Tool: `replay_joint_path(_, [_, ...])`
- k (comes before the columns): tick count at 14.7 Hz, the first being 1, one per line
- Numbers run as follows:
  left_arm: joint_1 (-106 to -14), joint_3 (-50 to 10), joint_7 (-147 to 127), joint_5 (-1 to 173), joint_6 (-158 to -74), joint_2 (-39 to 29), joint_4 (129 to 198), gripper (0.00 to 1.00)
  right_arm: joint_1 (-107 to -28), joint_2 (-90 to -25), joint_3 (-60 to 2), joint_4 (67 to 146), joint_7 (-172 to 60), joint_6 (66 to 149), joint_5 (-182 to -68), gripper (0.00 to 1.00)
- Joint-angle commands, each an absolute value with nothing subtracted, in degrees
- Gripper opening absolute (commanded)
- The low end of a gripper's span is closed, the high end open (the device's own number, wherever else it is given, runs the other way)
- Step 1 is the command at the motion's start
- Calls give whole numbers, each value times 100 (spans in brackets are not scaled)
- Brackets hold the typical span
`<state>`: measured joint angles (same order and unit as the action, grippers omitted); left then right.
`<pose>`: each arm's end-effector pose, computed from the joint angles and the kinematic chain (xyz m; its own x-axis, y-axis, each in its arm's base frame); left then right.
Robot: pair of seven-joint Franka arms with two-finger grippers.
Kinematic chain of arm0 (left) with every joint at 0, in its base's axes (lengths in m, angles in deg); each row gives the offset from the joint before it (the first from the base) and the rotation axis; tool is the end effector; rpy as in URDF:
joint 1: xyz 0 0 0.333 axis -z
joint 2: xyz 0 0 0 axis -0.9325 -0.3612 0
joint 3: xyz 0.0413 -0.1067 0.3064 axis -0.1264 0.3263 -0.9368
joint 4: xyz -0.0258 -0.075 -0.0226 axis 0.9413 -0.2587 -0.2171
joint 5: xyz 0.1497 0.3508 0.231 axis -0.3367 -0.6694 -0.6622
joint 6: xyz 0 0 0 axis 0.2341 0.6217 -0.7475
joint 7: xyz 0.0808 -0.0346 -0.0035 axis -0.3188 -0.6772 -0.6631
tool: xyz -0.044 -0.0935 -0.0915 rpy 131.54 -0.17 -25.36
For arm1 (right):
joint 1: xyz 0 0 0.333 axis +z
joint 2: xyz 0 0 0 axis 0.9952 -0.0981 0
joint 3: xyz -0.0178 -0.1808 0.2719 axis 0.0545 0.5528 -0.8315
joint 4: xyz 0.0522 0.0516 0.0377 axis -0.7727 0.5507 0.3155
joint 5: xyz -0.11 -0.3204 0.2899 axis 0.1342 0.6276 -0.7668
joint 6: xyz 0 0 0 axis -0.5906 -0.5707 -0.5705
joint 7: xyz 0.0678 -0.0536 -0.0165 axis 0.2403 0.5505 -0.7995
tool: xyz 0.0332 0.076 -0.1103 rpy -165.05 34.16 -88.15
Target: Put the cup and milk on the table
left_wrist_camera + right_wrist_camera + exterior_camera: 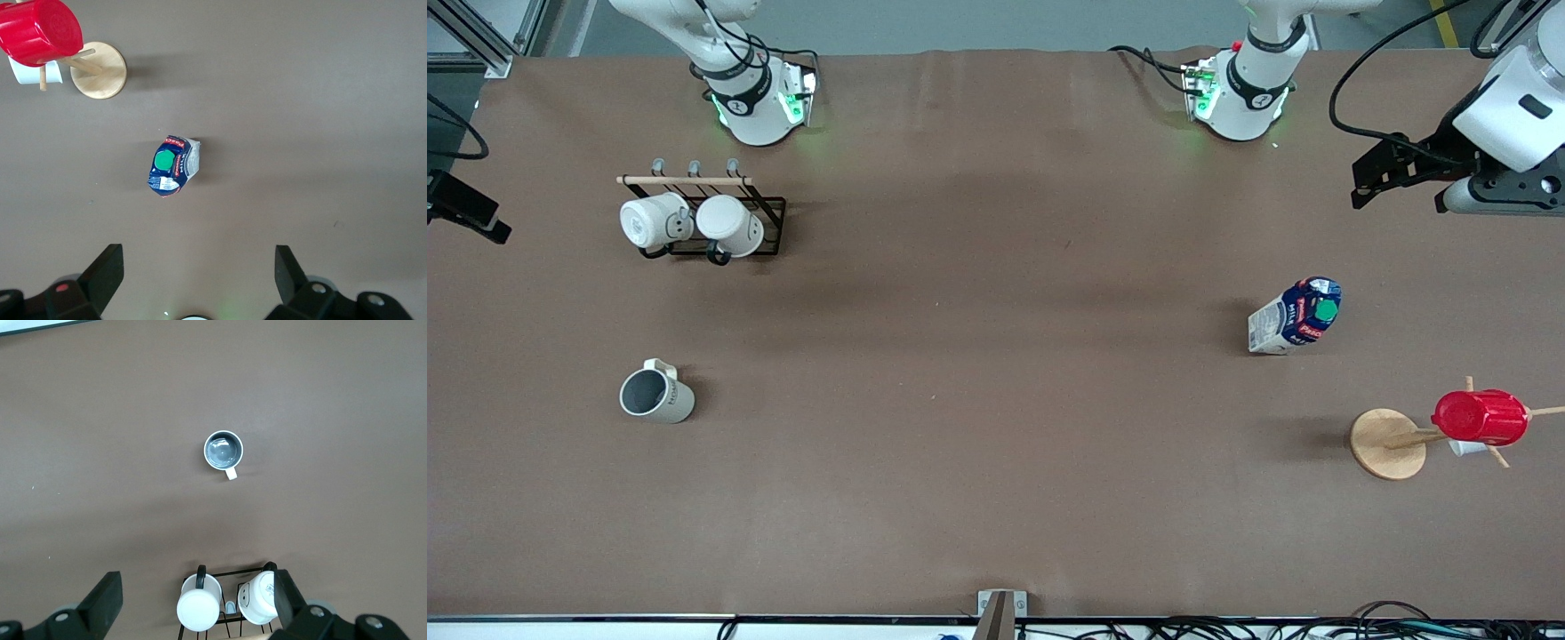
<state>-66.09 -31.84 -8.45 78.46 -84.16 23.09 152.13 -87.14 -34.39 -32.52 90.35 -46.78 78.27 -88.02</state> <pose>0.5769 -0.0987 0.6379 0.9973 -0.0724 -0.0128 -0.0722 -0.9973 0.0159 0.6040 -0.0507 0.6547 0.9869 -0.1566 0.0399 -0.1565 -0.9877 -0.0059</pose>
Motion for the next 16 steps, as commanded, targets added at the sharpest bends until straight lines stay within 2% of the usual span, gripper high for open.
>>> replay_joint_path(1, [-6619,-3175,-739,7789,-8510,2382,15238,100,-8709,-3454,-3223,8999,-4691,7847,-8906,100])
replay_joint_path(6, [-6628,-3193,-721,7771,-8545,2347,15264,100,-8709,-3532,-3223,8990,-4691,7988,-8914,100])
replay_joint_path(8, [-6759,-3184,-695,7815,-8545,2338,15273,96,-8744,-3577,-3215,8990,-4691,8058,-8914,100])
replay_joint_path(12, [-6812,-3193,-678,7780,-8659,2172,15317,97,-8859,-4015,-3197,8990,-5190,8461,-8906,100])
replay_joint_path(16, [-6944,-3184,-660,7771,-9475,2162,16053,100,-9086,-4726,-3197,9086,-5454,8953,-8853,100])
